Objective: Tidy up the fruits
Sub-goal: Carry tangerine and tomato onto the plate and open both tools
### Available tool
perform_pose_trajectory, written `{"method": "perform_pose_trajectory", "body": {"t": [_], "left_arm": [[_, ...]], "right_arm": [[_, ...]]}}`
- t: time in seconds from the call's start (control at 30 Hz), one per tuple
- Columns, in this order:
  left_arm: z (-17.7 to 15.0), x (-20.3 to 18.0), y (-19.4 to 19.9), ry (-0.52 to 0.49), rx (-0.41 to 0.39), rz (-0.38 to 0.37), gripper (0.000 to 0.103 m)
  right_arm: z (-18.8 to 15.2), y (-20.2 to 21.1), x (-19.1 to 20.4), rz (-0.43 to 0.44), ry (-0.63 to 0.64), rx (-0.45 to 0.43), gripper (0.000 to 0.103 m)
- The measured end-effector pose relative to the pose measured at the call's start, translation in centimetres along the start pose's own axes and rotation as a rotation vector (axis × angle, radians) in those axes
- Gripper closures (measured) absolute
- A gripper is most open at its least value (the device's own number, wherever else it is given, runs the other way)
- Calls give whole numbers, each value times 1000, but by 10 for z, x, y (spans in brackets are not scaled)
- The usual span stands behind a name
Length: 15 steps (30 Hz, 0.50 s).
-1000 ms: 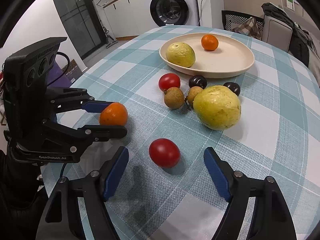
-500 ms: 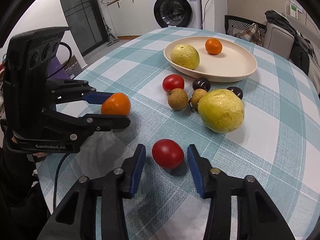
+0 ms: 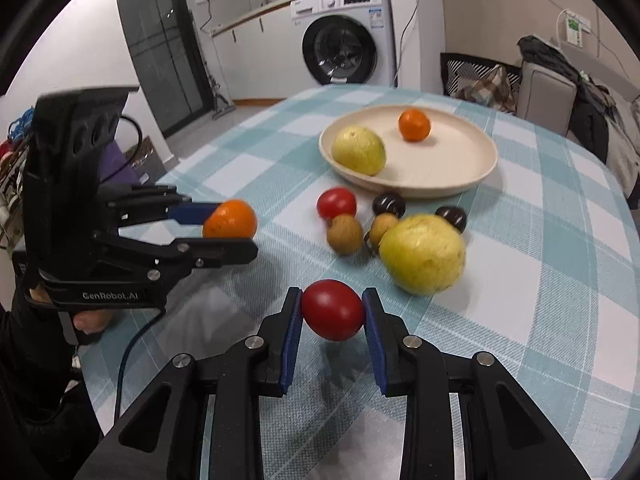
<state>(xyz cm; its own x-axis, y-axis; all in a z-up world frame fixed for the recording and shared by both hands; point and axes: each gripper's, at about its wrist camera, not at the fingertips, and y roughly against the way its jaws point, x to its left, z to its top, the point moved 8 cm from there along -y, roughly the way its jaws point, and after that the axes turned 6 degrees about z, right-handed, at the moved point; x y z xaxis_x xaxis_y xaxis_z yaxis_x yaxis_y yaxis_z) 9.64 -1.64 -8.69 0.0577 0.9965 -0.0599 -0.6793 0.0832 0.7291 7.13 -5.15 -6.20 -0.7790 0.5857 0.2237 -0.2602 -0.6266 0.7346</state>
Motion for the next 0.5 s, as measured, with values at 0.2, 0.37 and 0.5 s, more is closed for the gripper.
{"method": "perform_pose_trajectory", "body": {"t": [0.2, 0.37, 0.5], "left_arm": [[10, 6, 5, 26, -40, 22, 66], [22, 13, 1, 46, -58, 50, 66], [32, 18, -4, 57, -67, 65, 66]], "right_arm": [[15, 13, -10, -22, -48, -92, 72], [29, 22, -16, -46, -73, -156, 72], [37, 28, -26, -65, -98, -196, 72]]}}
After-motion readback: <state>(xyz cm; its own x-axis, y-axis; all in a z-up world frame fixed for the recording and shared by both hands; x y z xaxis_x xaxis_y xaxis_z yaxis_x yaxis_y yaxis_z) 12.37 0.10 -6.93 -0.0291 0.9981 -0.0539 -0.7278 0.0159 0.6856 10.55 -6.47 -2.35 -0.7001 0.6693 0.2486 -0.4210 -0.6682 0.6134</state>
